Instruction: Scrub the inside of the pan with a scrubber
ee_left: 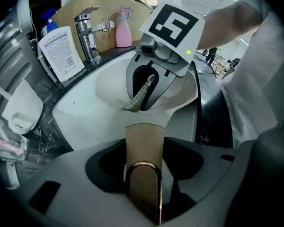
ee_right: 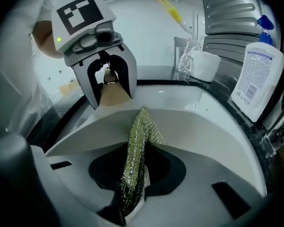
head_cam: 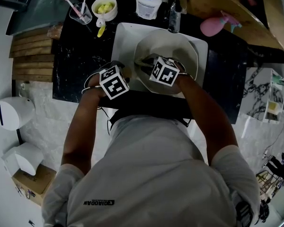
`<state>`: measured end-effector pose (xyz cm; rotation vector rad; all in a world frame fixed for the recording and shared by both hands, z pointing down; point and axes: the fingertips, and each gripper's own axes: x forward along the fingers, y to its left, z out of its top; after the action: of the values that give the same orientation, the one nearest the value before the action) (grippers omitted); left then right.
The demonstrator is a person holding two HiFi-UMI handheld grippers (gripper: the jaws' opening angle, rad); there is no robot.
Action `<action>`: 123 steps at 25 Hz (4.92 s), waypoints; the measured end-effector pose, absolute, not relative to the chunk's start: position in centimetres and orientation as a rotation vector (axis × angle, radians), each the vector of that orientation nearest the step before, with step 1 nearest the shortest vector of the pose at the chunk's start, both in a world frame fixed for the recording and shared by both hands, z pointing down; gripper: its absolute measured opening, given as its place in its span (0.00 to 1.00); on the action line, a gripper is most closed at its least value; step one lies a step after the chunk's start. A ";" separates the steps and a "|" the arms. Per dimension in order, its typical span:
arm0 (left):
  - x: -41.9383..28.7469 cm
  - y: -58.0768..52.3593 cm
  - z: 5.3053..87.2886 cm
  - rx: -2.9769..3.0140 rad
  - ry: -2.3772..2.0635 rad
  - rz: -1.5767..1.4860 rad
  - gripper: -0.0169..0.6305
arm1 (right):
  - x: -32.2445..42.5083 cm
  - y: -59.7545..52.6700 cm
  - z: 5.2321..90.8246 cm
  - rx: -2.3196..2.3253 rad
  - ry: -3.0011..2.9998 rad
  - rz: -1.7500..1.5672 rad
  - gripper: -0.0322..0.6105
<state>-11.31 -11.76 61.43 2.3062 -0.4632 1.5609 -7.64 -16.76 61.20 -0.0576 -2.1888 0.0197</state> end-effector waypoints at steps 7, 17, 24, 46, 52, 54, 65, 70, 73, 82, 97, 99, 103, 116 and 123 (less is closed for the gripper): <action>-11.3 -11.7 61.4 2.306 -0.462 1.561 0.39 | -7.2 -14.8 61.2 -0.142 -2.190 0.049 0.19; -11.3 -11.7 61.4 2.303 -0.452 1.556 0.39 | -5.5 -12.1 61.1 -0.322 -2.123 -0.062 0.19; -11.4 -11.7 61.4 2.306 -0.458 1.562 0.39 | -3.3 -9.8 61.1 -0.454 -2.065 -0.037 0.19; -11.3 -11.6 61.6 2.307 -0.465 1.578 0.39 | 2.8 -7.2 60.7 -0.570 -1.911 0.042 0.18; -11.3 -11.7 61.6 2.312 -0.471 1.587 0.39 | 4.3 -7.5 60.7 -0.561 -1.888 0.067 0.18; -11.3 -11.7 61.6 2.311 -0.469 1.587 0.39 | 4.9 -7.5 60.7 -0.553 -1.873 0.082 0.18; -11.2 -11.7 61.6 2.310 -0.469 1.587 0.39 | 5.4 -7.9 60.3 -0.503 -1.912 0.081 0.18; -11.3 -11.6 61.6 2.305 -0.466 1.592 0.39 | 4.2 -11.3 59.1 -0.311 -1.987 -0.022 0.18; -11.3 -11.6 61.6 2.304 -0.464 1.589 0.39 | 4.4 -15.3 59.5 -0.143 -1.967 -0.198 0.18; -11.3 -11.7 61.7 2.305 -0.465 1.589 0.39 | 4.6 -25.8 59.2 0.171 -1.777 -0.656 0.18; -11.4 -11.7 61.7 2.309 -0.467 1.591 0.39 | 3.3 -31.0 60.6 0.089 -1.451 -1.134 0.18; -11.4 -11.7 61.7 2.309 -0.465 1.590 0.39 | 3.4 -31.1 61.0 0.080 -1.447 -1.123 0.18; -11.4 -11.7 61.7 2.309 -0.456 1.589 0.39 | 3.6 -31.1 61.9 0.055 -1.421 -1.120 0.18; -11.4 -11.6 61.7 2.308 -0.452 1.589 0.39 | 7.4 -30.3 64.7 -0.049 -1.326 -1.026 0.18; -11.4 -11.6 61.7 2.308 -0.455 1.586 0.39 | 8.8 -29.1 65.4 -0.081 -1.327 -0.898 0.18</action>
<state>-11.36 -11.65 61.66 2.3076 -0.4547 1.5864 8.78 -29.13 65.37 -0.0807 -1.3270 -0.8977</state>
